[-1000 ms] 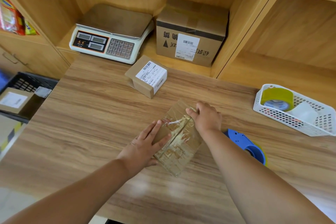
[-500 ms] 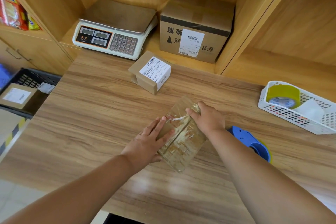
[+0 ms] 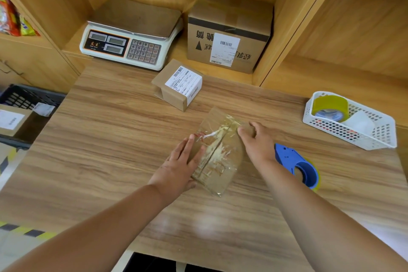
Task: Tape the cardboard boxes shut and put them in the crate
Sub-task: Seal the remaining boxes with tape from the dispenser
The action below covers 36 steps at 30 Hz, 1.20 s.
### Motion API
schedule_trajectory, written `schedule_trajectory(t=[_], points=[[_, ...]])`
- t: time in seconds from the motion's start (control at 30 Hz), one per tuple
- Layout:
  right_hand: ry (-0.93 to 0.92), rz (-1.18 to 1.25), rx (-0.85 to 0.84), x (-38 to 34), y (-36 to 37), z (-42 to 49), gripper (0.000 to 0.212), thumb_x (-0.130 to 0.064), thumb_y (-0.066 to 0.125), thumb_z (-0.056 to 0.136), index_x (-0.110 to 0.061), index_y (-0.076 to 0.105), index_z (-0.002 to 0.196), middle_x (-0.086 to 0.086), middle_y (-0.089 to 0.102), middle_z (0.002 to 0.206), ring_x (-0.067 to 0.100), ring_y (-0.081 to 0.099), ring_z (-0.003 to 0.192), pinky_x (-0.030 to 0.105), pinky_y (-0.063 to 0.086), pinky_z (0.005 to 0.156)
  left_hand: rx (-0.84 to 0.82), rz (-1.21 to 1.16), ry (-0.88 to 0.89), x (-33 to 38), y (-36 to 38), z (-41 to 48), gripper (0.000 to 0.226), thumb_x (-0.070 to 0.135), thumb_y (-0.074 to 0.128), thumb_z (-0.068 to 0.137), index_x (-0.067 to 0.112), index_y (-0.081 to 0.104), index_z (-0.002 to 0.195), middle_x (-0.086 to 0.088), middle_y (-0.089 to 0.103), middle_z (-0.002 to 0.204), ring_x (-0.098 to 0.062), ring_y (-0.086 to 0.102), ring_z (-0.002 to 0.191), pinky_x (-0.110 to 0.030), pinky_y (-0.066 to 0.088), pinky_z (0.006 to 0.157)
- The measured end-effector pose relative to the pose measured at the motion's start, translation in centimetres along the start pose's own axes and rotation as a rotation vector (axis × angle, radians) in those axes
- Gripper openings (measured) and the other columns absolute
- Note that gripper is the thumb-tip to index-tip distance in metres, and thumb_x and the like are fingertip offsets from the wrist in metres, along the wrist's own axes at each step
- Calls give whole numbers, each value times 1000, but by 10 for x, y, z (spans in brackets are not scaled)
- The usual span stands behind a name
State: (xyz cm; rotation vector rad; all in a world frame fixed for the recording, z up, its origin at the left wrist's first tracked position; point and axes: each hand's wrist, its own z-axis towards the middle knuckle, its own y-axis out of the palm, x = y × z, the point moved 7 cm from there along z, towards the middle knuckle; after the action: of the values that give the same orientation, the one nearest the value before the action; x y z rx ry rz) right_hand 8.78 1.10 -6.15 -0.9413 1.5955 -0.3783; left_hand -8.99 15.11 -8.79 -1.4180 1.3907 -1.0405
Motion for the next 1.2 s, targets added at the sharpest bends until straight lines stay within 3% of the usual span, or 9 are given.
schedule_trajectory(t=[0.1, 0.2, 0.3, 0.4, 0.47, 0.6, 0.9, 1.03, 1.2], points=[[73, 151, -44, 2, 4, -12, 42, -45, 60, 86, -30, 48, 123, -6, 57, 109, 21, 57, 106, 39, 49, 91, 29, -78, -41, -3, -7, -10, 125, 61, 57, 80, 14, -46, 132, -21, -37, 145, -37, -7, 145, -38, 15, 115], [49, 199, -48, -11, 2, -20, 31, -42, 63, 84, -37, 45, 108, -14, 56, 92, 15, 61, 88, 42, 55, 82, 79, -259, -42, -3, -11, -21, 141, 70, 73, 50, 0, -2, 147, -29, 11, 151, -39, 23, 137, -40, 31, 107], [-1, 184, -18, -24, -5, -29, 32, -40, 65, 83, -35, 47, 108, -12, 60, 91, 15, 63, 87, 38, 54, 79, 74, -435, -73, -3, -4, -31, 130, 75, 59, 62, -4, 0, 146, -29, 1, 154, -40, 21, 140, -44, 37, 106], [-47, 164, 14, -35, -12, -41, 38, -42, 66, 82, -30, 50, 114, -7, 62, 102, 14, 61, 93, 36, 53, 81, 122, -624, -139, -9, -18, -33, 119, 90, 11, 66, 8, -31, 141, -15, -28, 150, -24, -6, 141, -23, 13, 111], [-103, 137, 28, -46, -15, -51, 37, -39, 67, 82, -27, 52, 114, -7, 61, 107, 10, 60, 94, 36, 52, 83, 149, -706, -166, -12, -32, -30, 107, 82, 21, 72, 13, -36, 133, -6, -34, 146, -16, -9, 142, -18, 9, 111], [-204, 152, 119, -67, -24, -71, 40, -30, 69, 84, -18, 54, 120, -4, 56, 119, 11, 53, 109, 32, 45, 96, 225, -760, -272, -25, -64, -22, 101, 46, 52, 90, 15, -28, 142, -8, 4, 159, -24, 32, 138, -32, 36, 106], [-438, 40, 147, -83, -19, -108, 39, -20, 75, 80, -13, 59, 115, -16, 38, 129, 1, 32, 128, 16, 22, 109, 363, -845, -422, -65, -106, -36, 87, 70, 18, 81, 11, 27, 144, -12, 53, 130, -31, 48, 121, -41, 38, 95], [-460, 52, 157, -78, -18, -118, 34, -26, 76, 78, -19, 59, 106, -28, 36, 123, -15, 33, 116, -3, 18, 96, 400, -1001, -259, -74, -137, -23, 77, 54, 48, 89, 21, 17, 151, -1, 20, 156, -17, 14, 144, -38, 17, 114], [-499, -2, 165, -89, -25, -119, 46, -63, 58, 65, -26, 58, 92, -32, 37, 117, -16, 29, 111, 9, 26, 92, 79, -713, -68, -60, -131, 1, 113, 65, 66, 70, 25, 0, 152, 4, -3, 159, -15, -5, 146, -41, 9, 119]])
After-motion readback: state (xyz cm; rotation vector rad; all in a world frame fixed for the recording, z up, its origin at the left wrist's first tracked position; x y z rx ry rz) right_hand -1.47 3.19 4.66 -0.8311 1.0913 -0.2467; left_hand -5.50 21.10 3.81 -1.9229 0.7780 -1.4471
